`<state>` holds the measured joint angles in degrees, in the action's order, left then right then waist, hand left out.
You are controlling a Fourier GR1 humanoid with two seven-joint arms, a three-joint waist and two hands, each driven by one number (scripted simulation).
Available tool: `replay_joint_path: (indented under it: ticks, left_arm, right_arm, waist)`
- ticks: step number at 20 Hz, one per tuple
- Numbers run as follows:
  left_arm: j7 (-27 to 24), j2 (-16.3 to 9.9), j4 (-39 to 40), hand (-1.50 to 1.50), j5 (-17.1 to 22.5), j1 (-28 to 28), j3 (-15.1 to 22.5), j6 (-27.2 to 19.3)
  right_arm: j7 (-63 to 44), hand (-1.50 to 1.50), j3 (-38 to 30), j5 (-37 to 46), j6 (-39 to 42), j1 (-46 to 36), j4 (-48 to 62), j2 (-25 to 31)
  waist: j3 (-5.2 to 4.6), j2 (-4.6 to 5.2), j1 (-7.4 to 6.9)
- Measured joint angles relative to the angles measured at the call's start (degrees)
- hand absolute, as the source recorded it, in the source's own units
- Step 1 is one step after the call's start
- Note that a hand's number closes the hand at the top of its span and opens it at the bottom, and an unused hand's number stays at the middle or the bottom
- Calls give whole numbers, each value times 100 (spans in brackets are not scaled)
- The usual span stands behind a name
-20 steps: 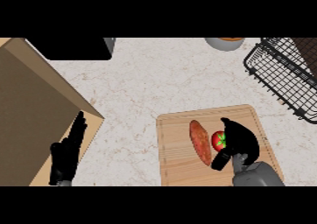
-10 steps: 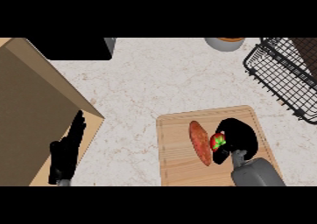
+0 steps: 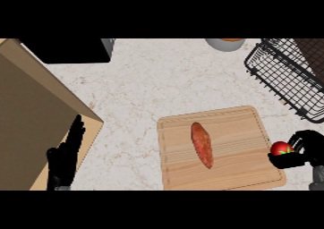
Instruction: Pick the tomato from the cutting board and place it in the tiered basket
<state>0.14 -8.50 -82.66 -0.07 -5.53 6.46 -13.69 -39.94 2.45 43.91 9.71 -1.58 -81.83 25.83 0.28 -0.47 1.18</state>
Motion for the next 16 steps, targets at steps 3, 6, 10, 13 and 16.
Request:
replay_joint_path:
  ticks: [3,6,10,13,16]
  left_arm:
    - [-1,29,59,0,-19,57,-13,-7]
    - [-36,61,54,0,-74,43,12,-33]
    - [-90,17,51,0,-63,-15,-37,-1]
    - [-83,22,38,0,-61,-58,-50,-6]
    - [-58,35,26,0,-74,-43,-44,-6]
  right_arm:
    - [236,150,-590,-252,-217,205,-75,269]
    - [259,150,-1095,-543,-337,351,-483,389]
    - [63,150,-1818,-1026,-513,355,-1263,432]
    - [-221,150,-2316,-1347,-558,306,-2047,503]
    - [-462,150,-2710,-1453,-479,281,-2817,759]
  waist:
    - [0,3,-6]
    - [-3,-4,-1]
    - [-9,-22,43]
    - [-13,-39,84]
    - [-15,-33,66]
